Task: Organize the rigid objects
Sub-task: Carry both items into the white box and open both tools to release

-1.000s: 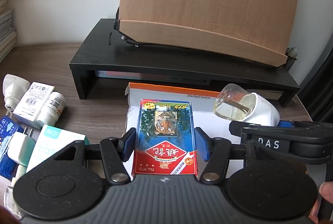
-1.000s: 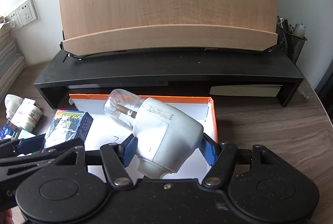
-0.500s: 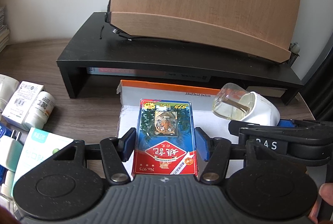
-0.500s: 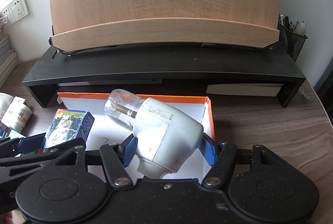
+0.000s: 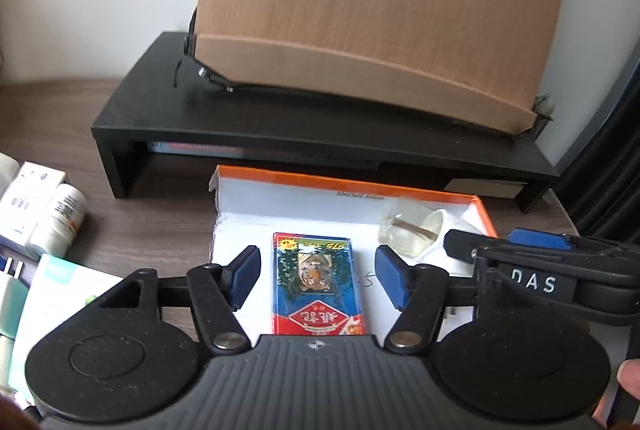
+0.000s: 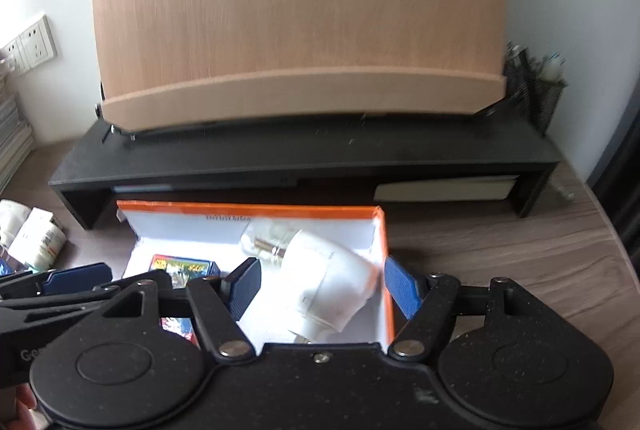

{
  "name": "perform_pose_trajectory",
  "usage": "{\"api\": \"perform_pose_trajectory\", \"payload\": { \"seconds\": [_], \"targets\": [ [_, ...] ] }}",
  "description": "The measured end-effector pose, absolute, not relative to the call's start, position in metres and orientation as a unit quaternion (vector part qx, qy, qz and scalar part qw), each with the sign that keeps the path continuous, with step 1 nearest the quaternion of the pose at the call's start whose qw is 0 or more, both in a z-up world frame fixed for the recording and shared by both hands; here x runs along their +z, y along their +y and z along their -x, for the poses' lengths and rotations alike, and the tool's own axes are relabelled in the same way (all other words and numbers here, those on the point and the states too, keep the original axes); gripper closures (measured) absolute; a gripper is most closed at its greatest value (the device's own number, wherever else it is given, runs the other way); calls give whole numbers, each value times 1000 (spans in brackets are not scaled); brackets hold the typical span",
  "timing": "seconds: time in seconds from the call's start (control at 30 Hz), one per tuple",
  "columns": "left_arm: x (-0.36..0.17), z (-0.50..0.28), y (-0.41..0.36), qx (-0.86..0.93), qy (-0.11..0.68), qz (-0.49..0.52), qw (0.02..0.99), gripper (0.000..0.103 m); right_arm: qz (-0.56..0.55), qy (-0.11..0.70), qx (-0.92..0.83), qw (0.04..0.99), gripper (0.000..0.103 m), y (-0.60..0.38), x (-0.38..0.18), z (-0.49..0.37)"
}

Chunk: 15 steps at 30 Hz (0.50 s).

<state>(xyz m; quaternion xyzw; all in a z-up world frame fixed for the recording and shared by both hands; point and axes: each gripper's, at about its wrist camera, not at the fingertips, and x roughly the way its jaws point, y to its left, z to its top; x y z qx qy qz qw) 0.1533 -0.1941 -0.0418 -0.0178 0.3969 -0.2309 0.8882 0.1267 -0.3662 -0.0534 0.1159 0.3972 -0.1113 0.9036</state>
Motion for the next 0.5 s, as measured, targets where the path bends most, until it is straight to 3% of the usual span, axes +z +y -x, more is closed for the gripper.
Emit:
{"api": "perform_pose_trajectory", "payload": {
  "seconds": [0.5],
  "targets": [
    [-3,-105,-128,-191,394,-23,899,17,-129,375,-121,910,16,-304,-3,-56]
  ]
}}
